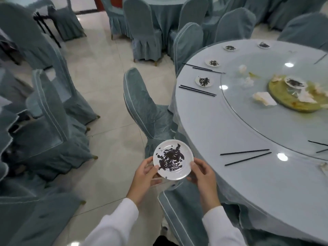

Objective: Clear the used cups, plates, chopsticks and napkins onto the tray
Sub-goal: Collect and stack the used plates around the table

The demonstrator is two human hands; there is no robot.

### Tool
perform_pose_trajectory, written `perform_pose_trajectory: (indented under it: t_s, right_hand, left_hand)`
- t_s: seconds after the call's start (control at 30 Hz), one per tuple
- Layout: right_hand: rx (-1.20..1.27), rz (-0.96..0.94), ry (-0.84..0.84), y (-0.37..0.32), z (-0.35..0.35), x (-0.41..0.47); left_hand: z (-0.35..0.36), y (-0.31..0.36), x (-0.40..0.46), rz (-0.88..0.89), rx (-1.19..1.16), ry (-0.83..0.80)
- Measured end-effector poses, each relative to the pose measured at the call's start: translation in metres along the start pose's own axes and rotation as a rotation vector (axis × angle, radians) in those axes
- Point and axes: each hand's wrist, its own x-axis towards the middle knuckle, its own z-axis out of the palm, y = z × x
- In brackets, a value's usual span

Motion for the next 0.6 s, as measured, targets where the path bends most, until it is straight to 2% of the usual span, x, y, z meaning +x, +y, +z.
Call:
perform_pose_trajectory:
  t_s: [0.33,0.6]
  right_hand:
    - [0.098,-0.009,0.138,-0.027,-0.018,0.032]
    - [0.132,0.007,0.264,-0.01,-0.003,0.039]
  left_hand:
    - [0.054,0.03,0.057,-0.059,0.029,-0.118]
    - [0.047,0.032,0.103,-0.114,0.082,-0.191]
